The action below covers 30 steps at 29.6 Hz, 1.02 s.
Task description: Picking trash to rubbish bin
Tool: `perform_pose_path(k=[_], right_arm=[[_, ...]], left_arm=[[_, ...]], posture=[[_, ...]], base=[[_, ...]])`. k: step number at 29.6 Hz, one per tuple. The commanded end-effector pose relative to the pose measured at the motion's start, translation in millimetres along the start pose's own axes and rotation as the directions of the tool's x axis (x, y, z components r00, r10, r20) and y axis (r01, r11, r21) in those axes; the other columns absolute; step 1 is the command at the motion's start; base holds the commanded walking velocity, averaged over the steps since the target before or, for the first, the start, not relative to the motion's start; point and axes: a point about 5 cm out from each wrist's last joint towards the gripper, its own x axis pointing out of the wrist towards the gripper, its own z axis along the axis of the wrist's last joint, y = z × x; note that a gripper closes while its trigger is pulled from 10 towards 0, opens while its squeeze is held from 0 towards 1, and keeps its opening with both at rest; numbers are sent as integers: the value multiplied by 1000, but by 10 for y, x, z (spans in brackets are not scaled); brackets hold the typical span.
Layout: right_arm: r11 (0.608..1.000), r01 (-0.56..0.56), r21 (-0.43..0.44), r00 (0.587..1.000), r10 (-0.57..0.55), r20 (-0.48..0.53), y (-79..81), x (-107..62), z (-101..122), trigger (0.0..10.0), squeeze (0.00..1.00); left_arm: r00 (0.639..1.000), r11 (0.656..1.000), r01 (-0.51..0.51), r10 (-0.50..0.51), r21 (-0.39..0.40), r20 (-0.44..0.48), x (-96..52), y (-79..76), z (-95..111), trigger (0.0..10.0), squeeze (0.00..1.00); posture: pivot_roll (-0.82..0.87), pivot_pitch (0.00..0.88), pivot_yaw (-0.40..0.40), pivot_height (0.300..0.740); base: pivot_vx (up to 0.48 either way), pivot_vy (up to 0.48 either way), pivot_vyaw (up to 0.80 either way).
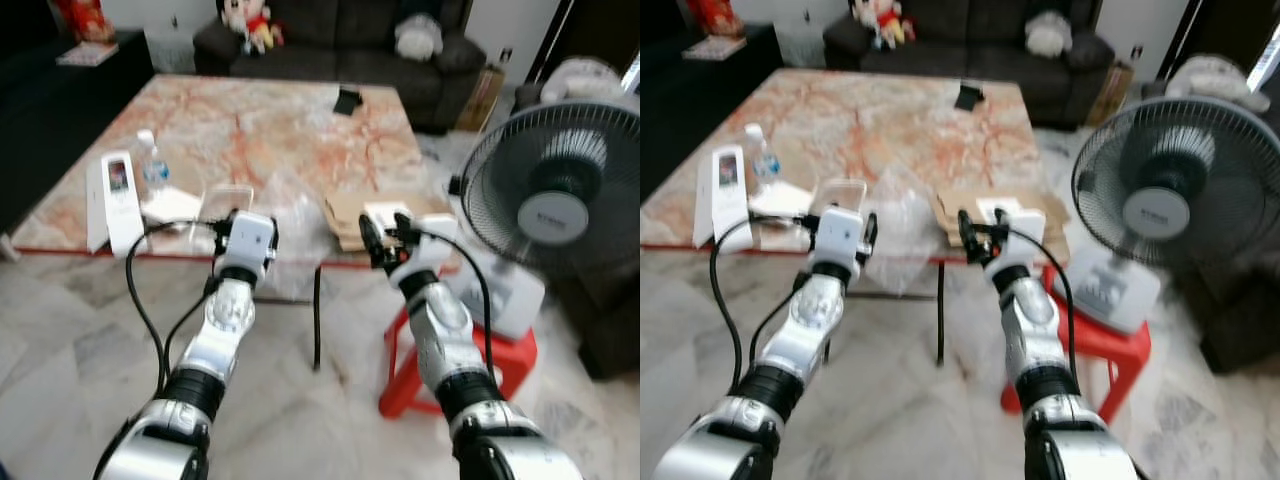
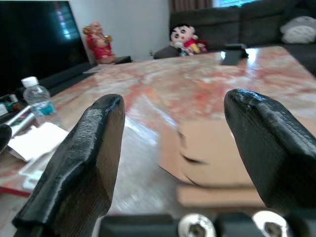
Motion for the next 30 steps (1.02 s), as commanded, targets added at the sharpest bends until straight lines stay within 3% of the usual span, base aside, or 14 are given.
perform_pose_path(k=[1, 17, 25, 30], right_arm=[[1000, -26, 3, 1000, 26, 9, 89, 54, 38, 10000, 0], [999, -26, 28, 1000, 26, 3, 106, 47, 15, 10000, 0], [999, -35, 25, 999, 35, 4, 117, 49, 20, 10000, 0], [999, -37, 25, 999, 37, 2, 124, 47, 14, 10000, 0]], left_arm=[[1000, 1000, -11, 11, 5, 4, 25, 65, 27, 10000, 0], [998, 996, 42, -39, -75, 38, 35, 26, 115, 10000, 0], [986, 978, 158, -149, -137, 71, 26, -110, 198, 10000, 0], [973, 961, 224, -210, -164, 95, 2, -160, 247, 10000, 0]], posture=[[-95, 0, -67, 740], [-90, 0, -73, 740], [-91, 0, -74, 740], [-91, 0, -74, 740]], base=[[428, 0, 0], [429, 0, 0], [390, 0, -163], [0, 0, 0]])
